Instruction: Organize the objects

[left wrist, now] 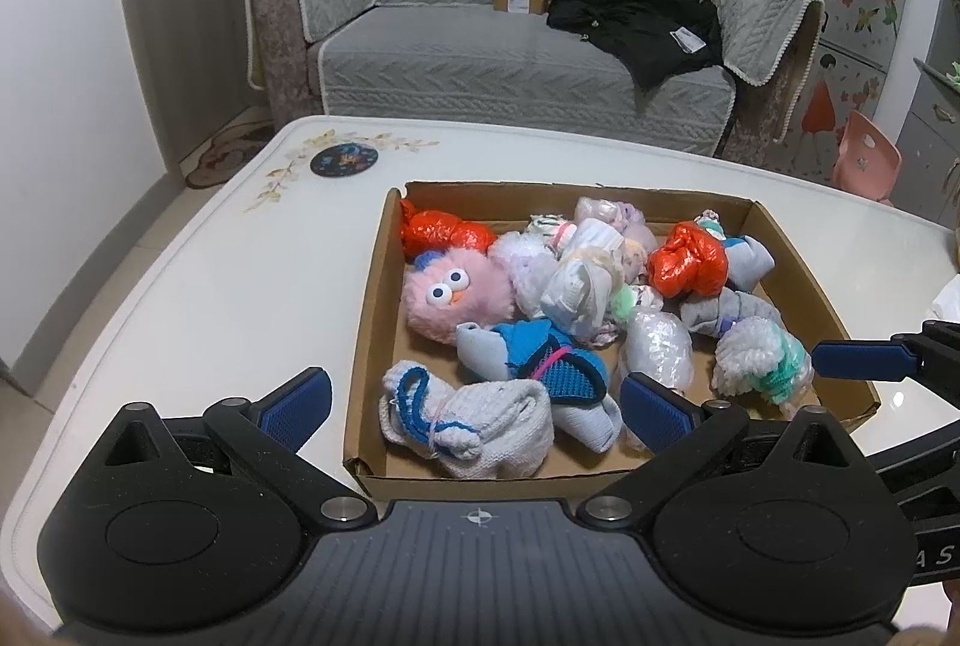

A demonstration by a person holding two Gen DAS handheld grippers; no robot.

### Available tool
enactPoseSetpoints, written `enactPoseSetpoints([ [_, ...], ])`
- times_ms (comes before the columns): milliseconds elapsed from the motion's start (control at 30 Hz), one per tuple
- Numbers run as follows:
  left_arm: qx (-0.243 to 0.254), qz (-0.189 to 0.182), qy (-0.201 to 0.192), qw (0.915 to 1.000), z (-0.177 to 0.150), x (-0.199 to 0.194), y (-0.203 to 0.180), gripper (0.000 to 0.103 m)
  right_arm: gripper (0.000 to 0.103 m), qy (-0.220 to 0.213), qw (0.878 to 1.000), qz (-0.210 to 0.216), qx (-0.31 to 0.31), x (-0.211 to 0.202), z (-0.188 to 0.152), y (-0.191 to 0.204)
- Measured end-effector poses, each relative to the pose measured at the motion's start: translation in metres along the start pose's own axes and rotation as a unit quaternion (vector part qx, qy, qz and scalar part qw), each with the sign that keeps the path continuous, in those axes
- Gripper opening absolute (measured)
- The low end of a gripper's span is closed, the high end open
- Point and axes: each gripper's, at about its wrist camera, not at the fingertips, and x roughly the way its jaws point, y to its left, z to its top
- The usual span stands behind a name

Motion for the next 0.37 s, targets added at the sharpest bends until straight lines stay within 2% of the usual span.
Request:
enactPoseSetpoints([
  [267,0.005,0.007,-0.011,0.9999,0.001,-0.006,-0.002,0.103,0.09,0.0,1.0,-0.002,0.004,0.0,-0.002,-0.001],
  [367,0.007,-0.004,-0.016,0.9998,0.002,-0.01,-0.002,0.103,0.09,0.0,1.0,-0.002,0.005,0.0,-0.002,-0.002],
])
